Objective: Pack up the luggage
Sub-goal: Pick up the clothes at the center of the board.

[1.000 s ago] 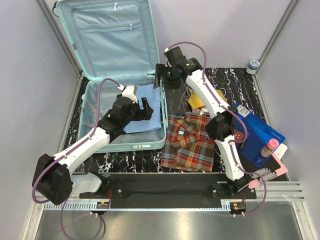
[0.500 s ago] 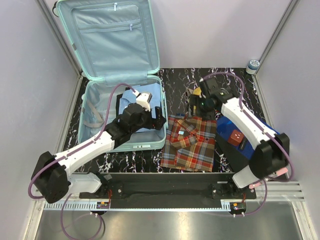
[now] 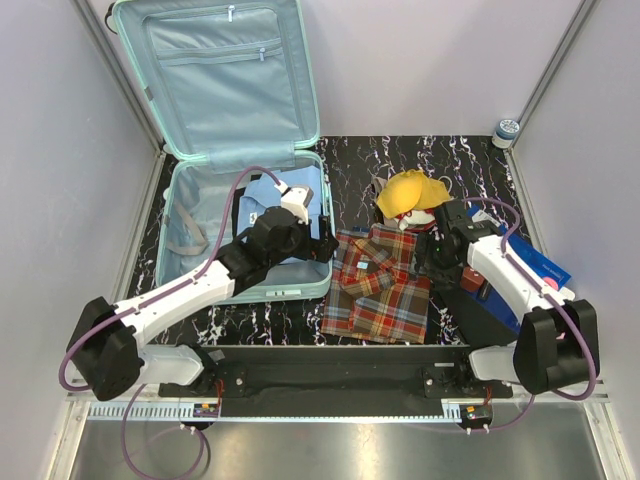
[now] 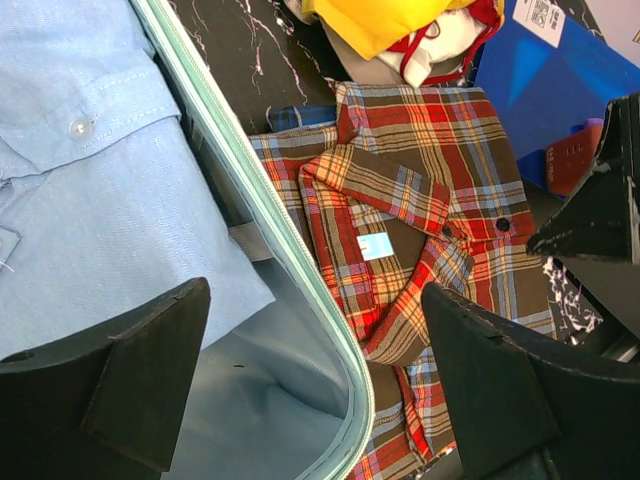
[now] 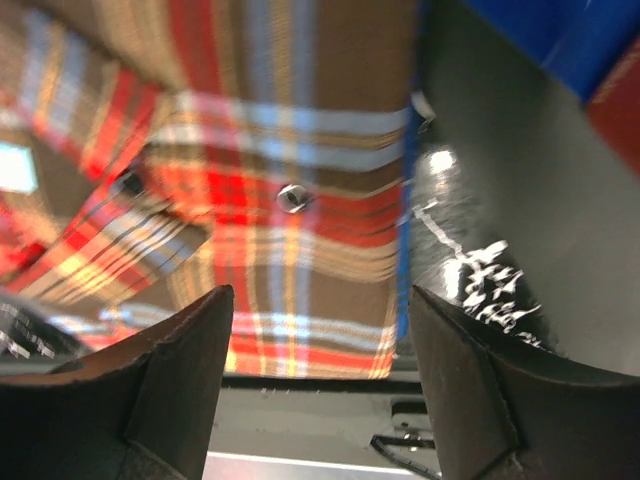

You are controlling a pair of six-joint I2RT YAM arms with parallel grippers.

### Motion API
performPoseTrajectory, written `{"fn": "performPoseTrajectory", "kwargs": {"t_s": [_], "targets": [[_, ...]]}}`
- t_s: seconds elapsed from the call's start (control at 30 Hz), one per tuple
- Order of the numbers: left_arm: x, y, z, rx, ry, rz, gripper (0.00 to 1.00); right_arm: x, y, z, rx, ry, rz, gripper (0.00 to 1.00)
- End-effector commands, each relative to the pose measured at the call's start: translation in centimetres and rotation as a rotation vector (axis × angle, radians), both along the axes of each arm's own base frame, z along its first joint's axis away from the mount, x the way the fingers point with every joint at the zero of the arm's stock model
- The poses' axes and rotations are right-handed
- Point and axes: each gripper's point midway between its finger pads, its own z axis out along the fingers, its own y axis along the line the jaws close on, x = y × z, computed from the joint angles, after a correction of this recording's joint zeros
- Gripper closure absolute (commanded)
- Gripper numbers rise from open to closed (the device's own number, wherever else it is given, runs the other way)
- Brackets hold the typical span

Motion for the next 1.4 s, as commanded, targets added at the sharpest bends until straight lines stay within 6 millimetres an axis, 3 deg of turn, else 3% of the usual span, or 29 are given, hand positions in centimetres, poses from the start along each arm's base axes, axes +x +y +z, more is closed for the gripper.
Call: {"fn": "performPoseTrajectory", "kwargs": {"t_s": [0.0,0.27,0.67,0.8,0.93,1.03,1.23,1.33,1.37], "targets": [[0.5,-0.3,2.0,-0.032,-0.039,0.013,0.07,1.0,0.0,-0.5,0.042,-0.031,0.003,0.25],[0.0,-0.3,2.0,-0.034,-0.033,-0.010,0.08,2.9,-0.8,-2.2,0.060,-0.042,-0.039,0.36],[-0.4,-0.2,2.2,-0.031,-0.035,-0.027,0.07,4.2,-1.4,-4.2,0.075,-0.019,-0.073,0.43],[-0.5,-0.1,2.1,-0.028,-0.035,-0.025,0.07,4.1,-1.4,-4.9,0.079,0.000,-0.073,0.55],[-0.6,0.0,1.7,-0.014,-0.031,-0.032,0.07,4.0,-2.0,-4.5,0.071,-0.005,-0.099,0.83],[-0.6,-0.3,1.6,-0.010,-0.030,-0.044,0.07,3.7,-3.5,-4.0,0.012,-0.006,-0.137,0.95],[-0.6,-2.3,2.3,-0.011,-0.041,-0.092,0.07,3.4,-6.7,-3.0,-0.067,-0.010,-0.223,0.99],[-0.9,-4.4,3.0,-0.022,-0.044,-0.139,0.07,3.4,-8.6,-2.4,-0.098,-0.016,-0.274,1.00],[-0.9,-5.0,2.2,-0.011,-0.030,-0.151,0.08,3.6,-9.1,-2.1,-0.122,-0.024,-0.282,1.00]]}}
